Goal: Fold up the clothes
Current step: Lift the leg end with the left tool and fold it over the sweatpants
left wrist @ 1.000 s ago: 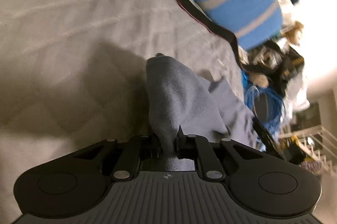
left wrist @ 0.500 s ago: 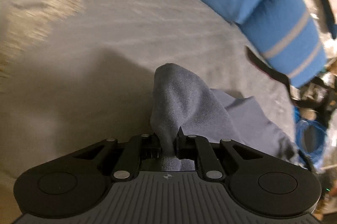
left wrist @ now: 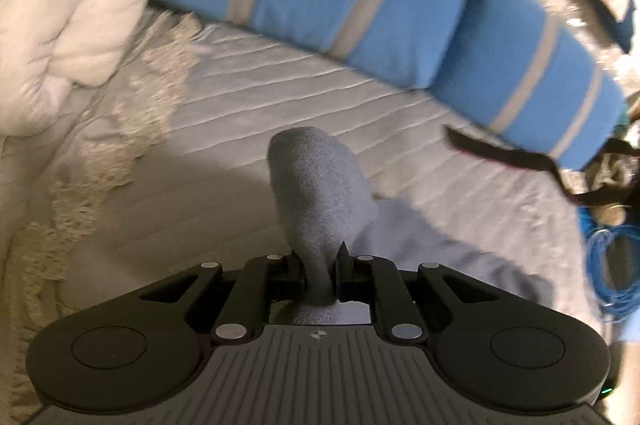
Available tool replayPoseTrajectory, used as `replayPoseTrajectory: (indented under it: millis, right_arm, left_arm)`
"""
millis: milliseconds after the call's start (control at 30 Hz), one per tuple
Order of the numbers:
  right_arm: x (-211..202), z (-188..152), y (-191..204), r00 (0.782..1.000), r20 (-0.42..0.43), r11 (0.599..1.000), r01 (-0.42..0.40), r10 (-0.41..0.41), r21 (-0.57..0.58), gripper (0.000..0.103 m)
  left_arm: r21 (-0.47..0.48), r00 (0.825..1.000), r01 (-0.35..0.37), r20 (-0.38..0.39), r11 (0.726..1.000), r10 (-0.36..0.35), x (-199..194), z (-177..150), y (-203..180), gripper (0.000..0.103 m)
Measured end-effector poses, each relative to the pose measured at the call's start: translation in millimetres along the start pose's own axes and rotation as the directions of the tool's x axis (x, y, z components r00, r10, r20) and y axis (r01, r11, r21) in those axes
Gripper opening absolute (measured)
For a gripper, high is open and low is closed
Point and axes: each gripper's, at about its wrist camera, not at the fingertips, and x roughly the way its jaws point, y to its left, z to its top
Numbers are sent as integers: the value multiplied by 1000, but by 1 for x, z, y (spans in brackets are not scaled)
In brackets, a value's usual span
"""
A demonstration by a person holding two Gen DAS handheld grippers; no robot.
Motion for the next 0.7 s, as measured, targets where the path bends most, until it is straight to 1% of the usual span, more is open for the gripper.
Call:
replayPoseTrajectory:
  millis: [100, 267, 433, 533, 700]
  right_arm:
    - [-4, -1, 1, 1000, 17, 1000, 4, -4, -3, 102]
    - [-17, -1, -5, 998, 62, 999, -1, -2, 46, 102]
    - [-30, -4, -3, 996, 91, 996, -9, 1, 84, 102]
    - [-40, -9, 1, 996, 91, 993, -4, -7, 121, 103]
    - [-57, -17, 8, 995, 95, 986, 6, -22, 165, 103]
  left_arm:
    - [9, 998, 57, -1, 998, -57, -4, -4, -38, 12]
    - [25, 989, 150, -10, 988, -150, -7, -12, -101, 12]
    - [58, 978, 206, -53, 977, -203, 22, -17, -150, 12]
    - [64, 974, 220, -65, 973, -216, 41, -23, -171, 12]
    - [77, 965, 243, -121, 967, -233, 78, -37, -201, 12]
